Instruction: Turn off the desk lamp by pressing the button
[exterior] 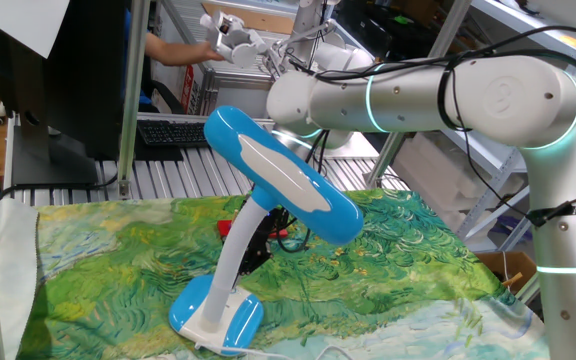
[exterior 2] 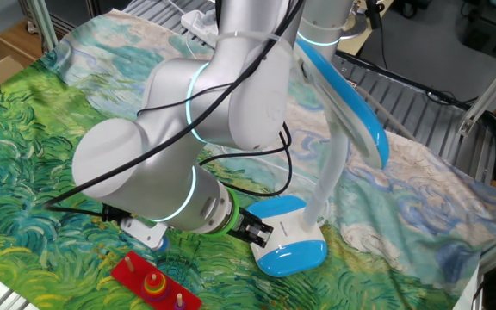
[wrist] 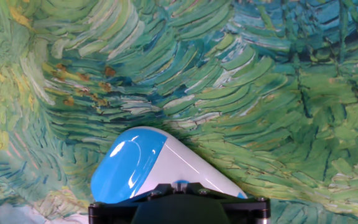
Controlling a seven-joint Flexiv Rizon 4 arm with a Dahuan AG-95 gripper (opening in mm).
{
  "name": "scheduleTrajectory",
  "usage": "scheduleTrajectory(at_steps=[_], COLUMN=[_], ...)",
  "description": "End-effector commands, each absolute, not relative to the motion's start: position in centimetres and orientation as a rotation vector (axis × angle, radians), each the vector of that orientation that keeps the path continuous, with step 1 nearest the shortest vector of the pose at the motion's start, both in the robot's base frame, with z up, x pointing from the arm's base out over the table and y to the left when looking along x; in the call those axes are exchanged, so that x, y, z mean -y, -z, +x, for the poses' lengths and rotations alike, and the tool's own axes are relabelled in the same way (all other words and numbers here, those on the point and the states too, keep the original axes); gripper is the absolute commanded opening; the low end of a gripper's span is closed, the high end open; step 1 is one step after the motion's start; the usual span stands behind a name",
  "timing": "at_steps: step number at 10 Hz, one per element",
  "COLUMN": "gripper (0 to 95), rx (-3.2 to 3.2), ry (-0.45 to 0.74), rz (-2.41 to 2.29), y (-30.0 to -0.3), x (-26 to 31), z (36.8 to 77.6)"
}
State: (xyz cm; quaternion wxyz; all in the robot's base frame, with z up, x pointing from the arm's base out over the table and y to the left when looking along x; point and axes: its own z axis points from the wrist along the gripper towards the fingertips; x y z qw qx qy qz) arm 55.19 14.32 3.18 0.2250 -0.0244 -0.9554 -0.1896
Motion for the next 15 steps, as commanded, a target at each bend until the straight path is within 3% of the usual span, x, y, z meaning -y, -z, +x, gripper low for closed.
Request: scheduleTrajectory(at_steps=[1, 7, 15], gripper=[0.0, 0.0, 0.0], rx=[2.642, 2.618, 2.622], ry=[0.523, 0.524, 0.523], rz=[-0.068, -0.054, -0.074], y=[-1.7, -5.7, -4.5], x=[-14.8, -13.7, -14.1], z=[54.4, 56.6, 55.6])
